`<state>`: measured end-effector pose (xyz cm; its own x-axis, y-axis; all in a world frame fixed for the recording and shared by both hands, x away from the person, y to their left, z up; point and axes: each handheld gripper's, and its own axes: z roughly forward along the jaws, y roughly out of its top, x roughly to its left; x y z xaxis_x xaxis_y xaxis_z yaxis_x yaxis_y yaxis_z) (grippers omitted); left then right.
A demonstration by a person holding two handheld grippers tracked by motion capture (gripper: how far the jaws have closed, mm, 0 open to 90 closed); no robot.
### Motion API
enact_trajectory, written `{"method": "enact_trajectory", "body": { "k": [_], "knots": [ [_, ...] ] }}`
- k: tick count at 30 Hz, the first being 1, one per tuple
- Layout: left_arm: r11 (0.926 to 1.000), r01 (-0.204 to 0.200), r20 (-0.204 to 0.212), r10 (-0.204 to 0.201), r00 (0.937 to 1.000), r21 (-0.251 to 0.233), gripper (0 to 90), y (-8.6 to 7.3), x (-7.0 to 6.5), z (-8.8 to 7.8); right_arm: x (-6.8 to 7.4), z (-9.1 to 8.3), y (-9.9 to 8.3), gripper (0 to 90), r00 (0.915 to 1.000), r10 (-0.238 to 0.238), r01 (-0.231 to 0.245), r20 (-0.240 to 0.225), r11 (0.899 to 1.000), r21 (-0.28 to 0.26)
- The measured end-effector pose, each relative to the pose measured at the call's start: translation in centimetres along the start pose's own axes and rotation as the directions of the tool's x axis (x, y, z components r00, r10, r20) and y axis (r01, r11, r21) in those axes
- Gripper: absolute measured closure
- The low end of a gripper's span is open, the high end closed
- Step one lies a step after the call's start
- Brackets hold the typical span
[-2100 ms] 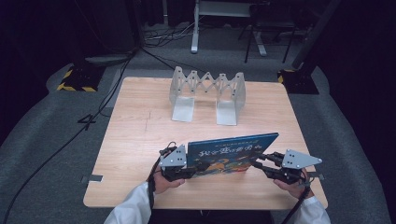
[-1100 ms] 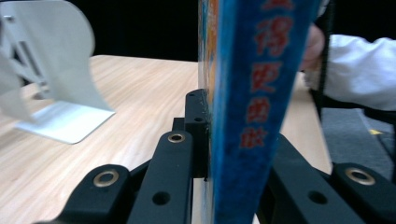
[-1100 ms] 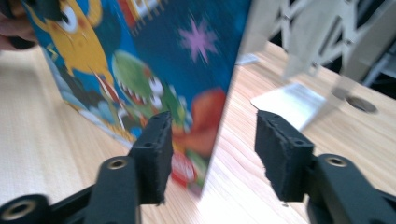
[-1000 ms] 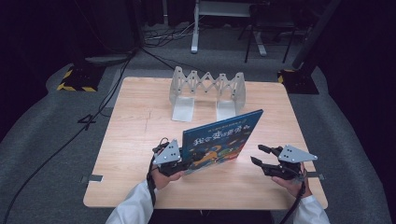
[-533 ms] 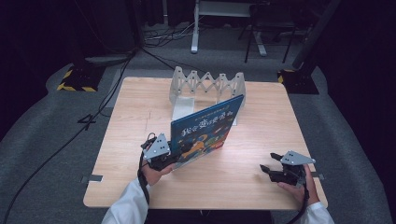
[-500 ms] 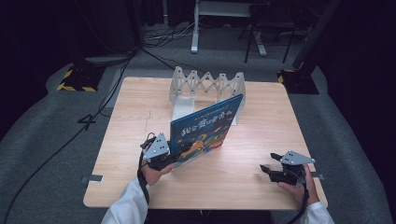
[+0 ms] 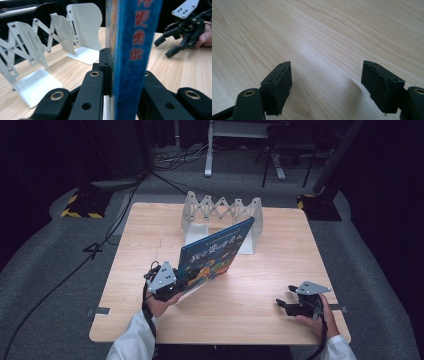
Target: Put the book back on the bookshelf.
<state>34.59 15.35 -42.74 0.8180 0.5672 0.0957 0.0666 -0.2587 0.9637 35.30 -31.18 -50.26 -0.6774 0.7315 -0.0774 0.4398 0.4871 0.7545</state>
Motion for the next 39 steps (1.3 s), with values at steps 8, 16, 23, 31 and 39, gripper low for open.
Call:
{"method": "enact_trajectory", "body": {
  "k": [8,16,23,31,39],
  "knots": [
    [0.9999,0.015,-0.062,-0.015,0.9979,-0.002,83.0,0.4,0.4,-0.5,0.0,0.0,0.0,25.7,1.0,0.004,-0.004,-0.007,1.0,0.001],
    [0.9996,0.025,-0.103,-0.026,0.9943,-0.012,83.0,0.7,1.4,-1.4,-0.1,0.0,0.0,24.6,0.9999,0.008,-0.008,-0.011,1.0,0.002],
    [0.9986,0.043,-0.148,-0.047,0.9878,-0.03,83.0,0.9,2.3,-2.8,-0.1,0.1,0.0,20.1,0.9999,0.01,-0.01,-0.013,1.0,0.01],
    [0.9983,0.05,-0.181,-0.055,0.982,-0.031,83.0,1.0,2.9,-3.3,-0.1,0.1,-0.1,20.1,0.9997,0.018,-0.018,-0.016,1.0,0.009],
    [0.9988,0.046,-0.216,-0.049,0.9751,-0.018,83.1,1.2,3.6,-3.5,-0.2,0.1,-0.1,20.4,0.9995,0.025,-0.025,-0.021,1.0,0.012]
  ]
}}
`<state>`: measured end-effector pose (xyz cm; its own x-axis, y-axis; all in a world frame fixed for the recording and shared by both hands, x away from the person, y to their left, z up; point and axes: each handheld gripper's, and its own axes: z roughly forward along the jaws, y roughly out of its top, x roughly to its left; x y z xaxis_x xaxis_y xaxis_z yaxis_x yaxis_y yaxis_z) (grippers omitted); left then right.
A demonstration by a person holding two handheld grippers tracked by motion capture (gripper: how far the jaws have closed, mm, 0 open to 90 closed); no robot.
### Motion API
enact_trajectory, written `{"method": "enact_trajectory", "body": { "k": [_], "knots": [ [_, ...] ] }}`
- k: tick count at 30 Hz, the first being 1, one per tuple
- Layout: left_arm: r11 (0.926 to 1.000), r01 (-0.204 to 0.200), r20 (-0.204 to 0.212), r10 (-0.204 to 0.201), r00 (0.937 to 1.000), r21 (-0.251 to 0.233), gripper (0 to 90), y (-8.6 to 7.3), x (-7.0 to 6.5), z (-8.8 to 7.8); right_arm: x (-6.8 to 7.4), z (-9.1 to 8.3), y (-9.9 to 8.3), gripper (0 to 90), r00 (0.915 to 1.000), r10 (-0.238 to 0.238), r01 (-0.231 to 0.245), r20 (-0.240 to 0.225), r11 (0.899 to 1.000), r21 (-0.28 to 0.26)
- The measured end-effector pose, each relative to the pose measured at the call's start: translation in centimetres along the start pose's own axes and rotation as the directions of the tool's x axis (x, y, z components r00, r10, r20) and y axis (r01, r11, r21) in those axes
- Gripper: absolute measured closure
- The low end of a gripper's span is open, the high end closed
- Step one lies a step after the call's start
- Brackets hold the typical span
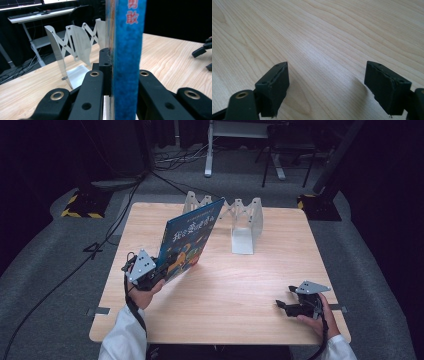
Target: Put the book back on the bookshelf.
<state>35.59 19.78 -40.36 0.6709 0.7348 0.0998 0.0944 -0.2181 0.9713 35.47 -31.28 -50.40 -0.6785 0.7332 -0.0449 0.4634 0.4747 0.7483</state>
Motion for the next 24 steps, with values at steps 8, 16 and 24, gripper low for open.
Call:
{"method": "enact_trajectory", "body": {
  "k": [8,16,24],
  "knots": [
    [1.0,0.003,-0.034,-0.003,0.9994,0.009,83.1,0.4,1.2,0.5,0.0,0.0,0.0,20.9,1.0,0.002,-0.002,-0.002,1.0,0.001],
    [0.999,0.043,-0.08,-0.044,0.9958,-0.016,83.0,0.2,2.4,0.1,-0.1,0.0,0.0,21.3,0.9999,0.007,-0.007,-0.009,1.0,0.001],
    [0.9953,0.06,-0.085,-0.067,0.9942,-0.076,83.0,1.5,3.1,1.6,-0.1,0.0,0.0,21.5,0.9999,0.009,-0.009,-0.013,1.0,0.001]
  ]
}}
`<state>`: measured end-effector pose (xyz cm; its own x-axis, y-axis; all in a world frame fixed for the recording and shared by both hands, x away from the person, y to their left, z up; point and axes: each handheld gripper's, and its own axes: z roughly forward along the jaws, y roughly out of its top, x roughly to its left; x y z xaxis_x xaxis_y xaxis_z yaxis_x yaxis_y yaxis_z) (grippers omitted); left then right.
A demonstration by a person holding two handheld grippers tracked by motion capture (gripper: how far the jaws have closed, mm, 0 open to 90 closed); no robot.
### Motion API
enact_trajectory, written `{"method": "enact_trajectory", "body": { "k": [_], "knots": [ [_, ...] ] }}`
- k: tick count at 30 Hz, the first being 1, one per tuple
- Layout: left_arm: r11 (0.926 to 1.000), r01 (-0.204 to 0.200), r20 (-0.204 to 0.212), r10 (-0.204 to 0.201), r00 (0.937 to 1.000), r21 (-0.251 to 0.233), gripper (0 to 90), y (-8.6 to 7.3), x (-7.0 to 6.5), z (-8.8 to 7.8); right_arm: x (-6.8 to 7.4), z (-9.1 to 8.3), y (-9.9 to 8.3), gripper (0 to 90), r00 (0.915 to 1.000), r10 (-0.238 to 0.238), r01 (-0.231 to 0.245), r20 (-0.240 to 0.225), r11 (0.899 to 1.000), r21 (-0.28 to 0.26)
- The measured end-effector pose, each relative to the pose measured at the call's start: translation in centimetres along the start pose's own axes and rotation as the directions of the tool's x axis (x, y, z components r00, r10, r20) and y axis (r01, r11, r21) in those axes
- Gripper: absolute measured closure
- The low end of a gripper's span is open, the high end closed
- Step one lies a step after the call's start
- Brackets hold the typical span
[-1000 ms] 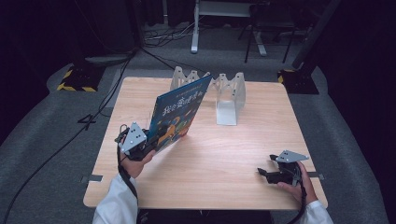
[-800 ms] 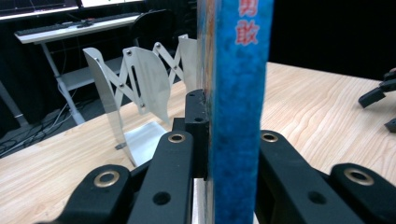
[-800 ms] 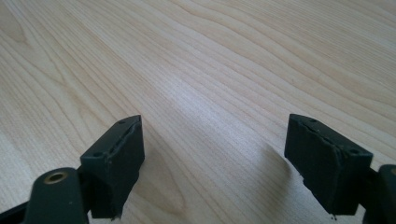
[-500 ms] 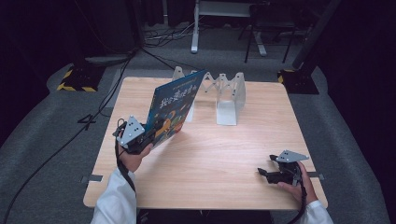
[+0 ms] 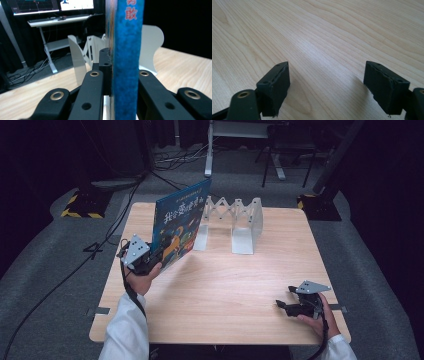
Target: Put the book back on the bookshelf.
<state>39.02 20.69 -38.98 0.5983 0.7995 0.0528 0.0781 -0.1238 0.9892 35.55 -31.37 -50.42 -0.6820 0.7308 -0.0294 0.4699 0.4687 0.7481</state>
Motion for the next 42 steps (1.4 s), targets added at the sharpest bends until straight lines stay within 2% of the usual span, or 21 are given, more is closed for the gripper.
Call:
{"method": "enact_trajectory", "body": {
  "k": [6,10,13,20,21,23,30,34,39,42],
  "knots": [
    [1.0,-0.001,-0.011,0.001,0.9999,0.009,82.9,0.4,0.1,2.1,0.0,0.0,0.0,22.0,1.0,-0.003,0.003,-0.001,1.0,-0.001],
    [0.9996,0.008,-0.017,-0.008,0.9998,0.025,82.9,-0.2,0.2,3.6,0.0,0.0,0.0,22.1,0.9999,-0.008,0.008,-0.006,1.0,-0.003],
    [0.9994,0.018,-0.037,-0.017,0.9992,0.03,82.9,-1.0,0.1,4.6,0.0,-0.1,0.0,22.2,0.9999,-0.01,0.01,-0.007,1.0,-0.003],
    [0.9981,0.058,-0.036,-0.057,0.9978,0.02,82.8,-2.0,0.4,5.1,0.0,0.0,0.0,22.3,0.9999,-0.012,0.012,-0.008,1.0,-0.002],
    [0.9981,0.058,-0.036,-0.057,0.9978,0.02,82.8,-2.0,0.4,5.1,0.0,0.0,0.0,22.2,0.9999,-0.011,0.011,-0.008,1.0,-0.001],
    [0.9978,0.042,-0.031,-0.041,0.9987,0.051,82.9,-2.6,0.3,5.2,0.0,0.0,0.0,22.0,0.9999,-0.009,0.009,-0.008,1.0,-0.001],
    [0.9976,0.038,-0.036,-0.036,0.9987,0.058,82.9,-2.7,0.1,5.4,0.0,0.0,0.0,22.1,1.0,-0.004,0.004,-0.007,1.0,-0.001],
    [0.9972,0.06,-0.059,-0.057,0.9966,0.045,82.9,-2.8,0.2,5.8,-0.1,0.0,0.0,22.0,0.9999,0.0,0.0,-0.011,1.0,0.001],
    [0.9946,0.1,-0.103,-0.097,0.99,0.028,82.9,-3.2,0.6,6.2,0.0,0.0,0.0,22.1,0.9999,-0.001,0.001,-0.012,1.0,0.001],
    [0.9948,0.1,-0.102,-0.098,0.99,0.016,82.9,-2.9,0.6,6.4,-0.1,0.0,0.0,22.1,0.9999,-0.004,0.004,-0.011,1.0,0.001]
  ]
}}
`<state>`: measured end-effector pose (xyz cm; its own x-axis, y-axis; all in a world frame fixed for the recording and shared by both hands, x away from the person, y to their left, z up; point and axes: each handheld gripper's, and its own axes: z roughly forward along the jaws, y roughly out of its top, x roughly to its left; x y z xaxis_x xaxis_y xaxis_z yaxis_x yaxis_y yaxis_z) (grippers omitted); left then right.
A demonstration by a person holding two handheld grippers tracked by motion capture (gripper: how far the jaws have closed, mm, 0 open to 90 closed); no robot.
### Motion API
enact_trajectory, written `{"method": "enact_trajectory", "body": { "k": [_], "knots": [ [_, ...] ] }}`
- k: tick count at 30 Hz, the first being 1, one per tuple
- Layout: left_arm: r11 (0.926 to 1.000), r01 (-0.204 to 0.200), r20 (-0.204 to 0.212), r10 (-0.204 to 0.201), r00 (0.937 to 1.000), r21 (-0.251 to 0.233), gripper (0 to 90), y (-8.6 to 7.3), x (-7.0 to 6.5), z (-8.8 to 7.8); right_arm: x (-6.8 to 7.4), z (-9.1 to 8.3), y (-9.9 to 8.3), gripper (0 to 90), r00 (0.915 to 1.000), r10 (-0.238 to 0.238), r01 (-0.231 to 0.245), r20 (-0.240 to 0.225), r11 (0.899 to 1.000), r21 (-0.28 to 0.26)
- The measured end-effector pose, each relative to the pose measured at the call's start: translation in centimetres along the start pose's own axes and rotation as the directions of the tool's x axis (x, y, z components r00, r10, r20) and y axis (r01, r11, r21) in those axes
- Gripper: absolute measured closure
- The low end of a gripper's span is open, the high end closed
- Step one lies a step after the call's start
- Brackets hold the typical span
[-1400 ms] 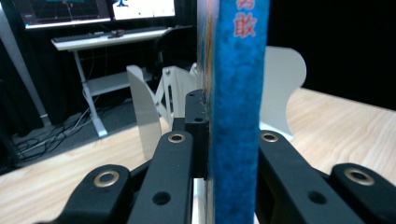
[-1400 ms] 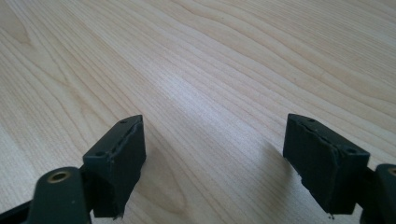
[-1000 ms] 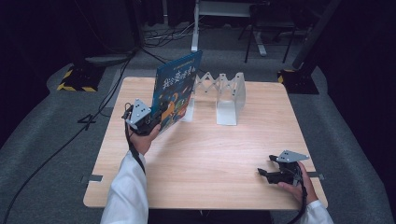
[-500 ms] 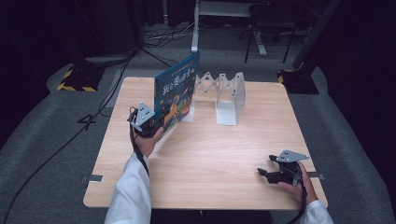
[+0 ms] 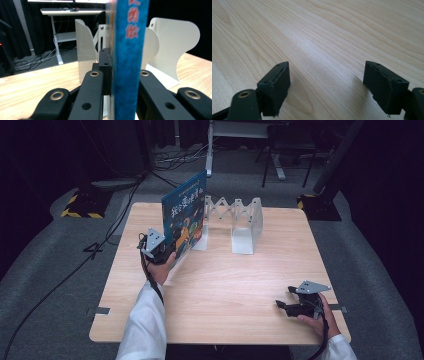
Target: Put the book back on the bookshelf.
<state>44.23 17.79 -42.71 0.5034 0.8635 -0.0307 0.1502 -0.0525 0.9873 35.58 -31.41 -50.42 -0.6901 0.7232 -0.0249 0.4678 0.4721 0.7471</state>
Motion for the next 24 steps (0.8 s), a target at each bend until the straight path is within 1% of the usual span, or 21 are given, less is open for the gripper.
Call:
{"method": "enact_trajectory", "body": {
  "k": [2,3,6,9,10,13,18,20,24],
  "knots": [
    [1.0,-0.004,0.002,0.004,1.0,-0.003,82.9,0.5,-0.2,0.2,0.0,0.0,0.0,22.0,1.0,0.005,-0.005,-0.004,1.0,0.001],
    [1.0,-0.004,0.002,0.004,1.0,-0.003,82.9,0.5,-0.2,0.2,0.0,0.0,0.0,22.0,1.0,0.005,-0.005,-0.004,1.0,0.001],
    [0.9998,-0.018,-0.007,0.018,0.9998,0.006,82.9,1.3,-0.3,0.5,0.0,0.0,0.0,22.0,1.0,0.004,-0.004,-0.003,1.0,0.0],
    [0.9995,-0.028,-0.006,0.028,0.9996,0.014,82.9,1.5,-0.4,0.8,0.0,0.0,0.0,22.0,1.0,0.005,-0.005,-0.004,1.0,0.001],
    [0.9993,-0.029,-0.004,0.029,0.9996,0.023,82.9,1.6,-0.5,1.0,-0.1,0.0,0.0,22.0,1.0,0.006,-0.006,-0.005,1.0,0.001],
    [0.9988,-0.038,-0.001,0.038,0.9993,0.032,82.9,1.5,-0.6,1.3,-0.1,0.0,0.0,22.0,1.0,0.006,-0.006,-0.006,1.0,0.001],
    [0.998,-0.043,-0.004,0.043,0.9991,0.046,82.8,1.5,-0.9,2.0,-0.1,0.1,0.0,22.0,1.0,0.007,-0.007,-0.007,1.0,0.001],
    [0.9971,-0.056,-0.005,0.057,0.9984,0.052,82.8,1.5,-1.1,2.2,-0.1,0.0,0.0,22.1,1.0,0.007,-0.007,-0.007,1.0,0.001],
    [0.9964,-0.049,-0.014,0.051,0.9986,0.069,82.8,0.9,-1.1,2.7,-0.1,0.0,0.0,22.1,0.9999,0.006,-0.006,-0.008,1.0,0.001]
  ]
}}
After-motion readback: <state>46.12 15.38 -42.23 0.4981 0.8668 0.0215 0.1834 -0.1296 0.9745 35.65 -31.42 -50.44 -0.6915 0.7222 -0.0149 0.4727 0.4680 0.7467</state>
